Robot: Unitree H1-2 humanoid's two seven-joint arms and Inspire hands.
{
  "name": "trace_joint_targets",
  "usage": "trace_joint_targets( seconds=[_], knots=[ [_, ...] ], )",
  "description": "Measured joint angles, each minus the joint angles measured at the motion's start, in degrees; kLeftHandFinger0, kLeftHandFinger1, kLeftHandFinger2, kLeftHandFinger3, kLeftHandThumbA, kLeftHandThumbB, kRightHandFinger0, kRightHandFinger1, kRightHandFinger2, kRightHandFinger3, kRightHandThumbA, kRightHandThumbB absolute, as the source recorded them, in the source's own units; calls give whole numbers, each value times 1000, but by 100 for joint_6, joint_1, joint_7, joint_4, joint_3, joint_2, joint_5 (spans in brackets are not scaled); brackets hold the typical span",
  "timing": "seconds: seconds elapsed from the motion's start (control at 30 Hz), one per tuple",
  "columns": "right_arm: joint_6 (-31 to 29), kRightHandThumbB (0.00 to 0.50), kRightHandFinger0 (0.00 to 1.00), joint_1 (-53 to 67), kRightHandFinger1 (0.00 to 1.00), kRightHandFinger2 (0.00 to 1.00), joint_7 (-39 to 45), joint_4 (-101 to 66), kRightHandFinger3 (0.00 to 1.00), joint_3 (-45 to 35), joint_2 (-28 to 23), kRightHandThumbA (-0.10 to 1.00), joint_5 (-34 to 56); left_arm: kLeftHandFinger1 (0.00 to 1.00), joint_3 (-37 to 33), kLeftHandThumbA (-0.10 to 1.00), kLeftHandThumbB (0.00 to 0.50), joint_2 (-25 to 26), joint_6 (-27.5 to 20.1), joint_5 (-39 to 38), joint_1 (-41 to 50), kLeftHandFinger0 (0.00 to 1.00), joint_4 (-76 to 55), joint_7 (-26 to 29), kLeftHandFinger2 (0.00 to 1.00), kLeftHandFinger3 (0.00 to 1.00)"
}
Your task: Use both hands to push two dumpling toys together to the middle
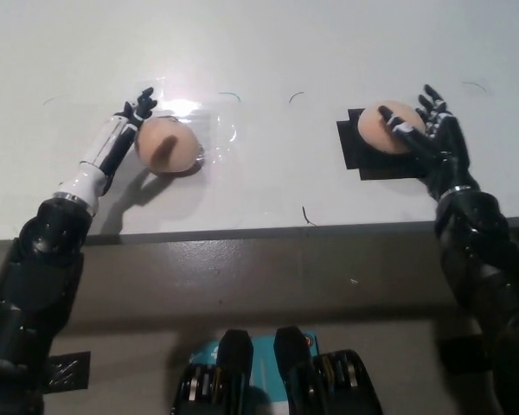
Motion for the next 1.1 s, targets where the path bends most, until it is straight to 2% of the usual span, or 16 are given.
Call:
trace_joint_targets(
  seconds=[0.07, 0.1, 0.23, 0.3, 0.33, 0.37, 0.73, 0.83, 1.1],
  knots=[
    [-12, 256, 1000, 8, 1000, 1000, 14, -51, 1000, 50, 114, 1000, -9, 1000, -9, 1000, 330, -55, 2, 6, 12, 1000, -85, -7, 1000, 1000],
    [-13, 205, 1000, 15, 1000, 1000, 13, -89, 1000, 75, 168, 1000, -16, 1000, -8, 1000, 334, -79, 2, 4, 13, 1000, -117, -16, 1000, 1000],
    [-13, 221, 1000, 73, 1000, 1000, 31, -367, 1000, 203, 426, 1000, -26, 1000, -14, 1000, 355, -196, 9, -2, 42, 1000, -329, -71, 1000, 1000],
    [-13, 210, 1000, 102, 1000, 1000, 33, -508, 1000, 274, 541, 1000, -38, 1000, -21, 1000, 355, -242, 42, 1, 62, 1000, -442, -91, 1000, 1000],
    [-13, 175, 1000, 129, 1000, 1000, 34, -583, 1000, 290, 577, 1000, -40, 1000, -25, 1000, 337, -255, 59, 3, 70, 1000, -488, -97, 1000, 1000],
    [-12, 161, 1000, 164, 1000, 1000, 41, -706, 1000, 307, 616, 1000, -37, 1000, -32, 1000, 322, -268, 80, 7, 81, 1000, -531, -104, 1000, 1000],
    [0, 174, 1000, 428, 1000, 1000, 208, -1226, 1000, 372, 785, 1000, -16, 1000, -81, 1000, 302, -344, 250, 27, 182, 1000, -812, -181, 1000, 1000],
    [5, 164, 1000, 430, 1000, 1000, 241, -1236, 1000, 372, 786, 1000, -13, 1000, -81, 1000, 332, -378, 271, 25, 182, 1000, -844, -193, 1000, 1000],
    [8, 169, 1000, 432, 1000, 1000, 269, -1255, 1000, 367, 782, 1000, -11, 1000, -67, 1000, 340, -455, 388, 16, 182, 1000, -823, -225, 1000, 1000]
  ],
)
